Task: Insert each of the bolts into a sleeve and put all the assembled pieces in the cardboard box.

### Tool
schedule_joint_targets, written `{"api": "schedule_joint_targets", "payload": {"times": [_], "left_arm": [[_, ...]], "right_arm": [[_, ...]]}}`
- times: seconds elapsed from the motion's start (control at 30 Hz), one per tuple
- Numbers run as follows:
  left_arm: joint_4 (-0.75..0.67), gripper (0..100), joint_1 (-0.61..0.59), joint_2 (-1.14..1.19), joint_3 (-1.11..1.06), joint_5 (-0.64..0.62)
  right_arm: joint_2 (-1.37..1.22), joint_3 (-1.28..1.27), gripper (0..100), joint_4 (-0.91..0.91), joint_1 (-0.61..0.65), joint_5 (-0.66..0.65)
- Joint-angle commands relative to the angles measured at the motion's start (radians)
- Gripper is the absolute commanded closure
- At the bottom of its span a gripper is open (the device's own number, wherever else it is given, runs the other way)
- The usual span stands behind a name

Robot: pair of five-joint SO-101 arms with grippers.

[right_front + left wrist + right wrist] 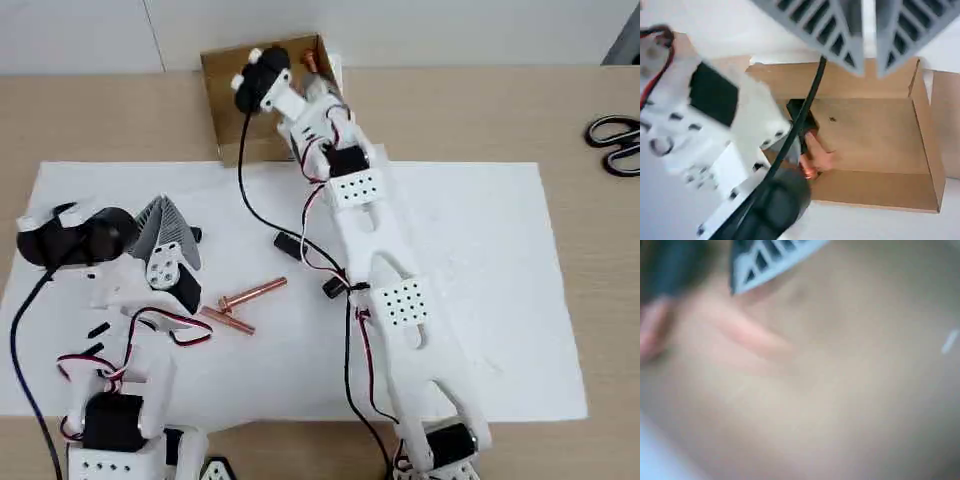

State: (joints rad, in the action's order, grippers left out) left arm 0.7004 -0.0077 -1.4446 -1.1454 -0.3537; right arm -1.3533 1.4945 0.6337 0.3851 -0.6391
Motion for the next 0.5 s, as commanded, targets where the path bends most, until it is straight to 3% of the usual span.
{"api": "schedule_joint_targets", "payload": {"times": [0.0,0.27,0.33,0.47], "left_arm": [[-0.023,99,0.003,-0.011,0.042,0.005],[-0.023,99,0.003,-0.011,0.042,0.005],[-0.023,99,0.003,-0.011,0.042,0.005],[-0.025,99,0.003,-0.011,0.042,0.005]], "right_arm": [[0.030,0.069,86.7,0.004,-0.001,-0.008],[0.031,0.193,83.7,0.024,0.019,-0.005],[0.054,0.189,83.7,0.110,0.024,-0.002],[0.262,0.190,83.7,0.470,0.084,0.000]]}}
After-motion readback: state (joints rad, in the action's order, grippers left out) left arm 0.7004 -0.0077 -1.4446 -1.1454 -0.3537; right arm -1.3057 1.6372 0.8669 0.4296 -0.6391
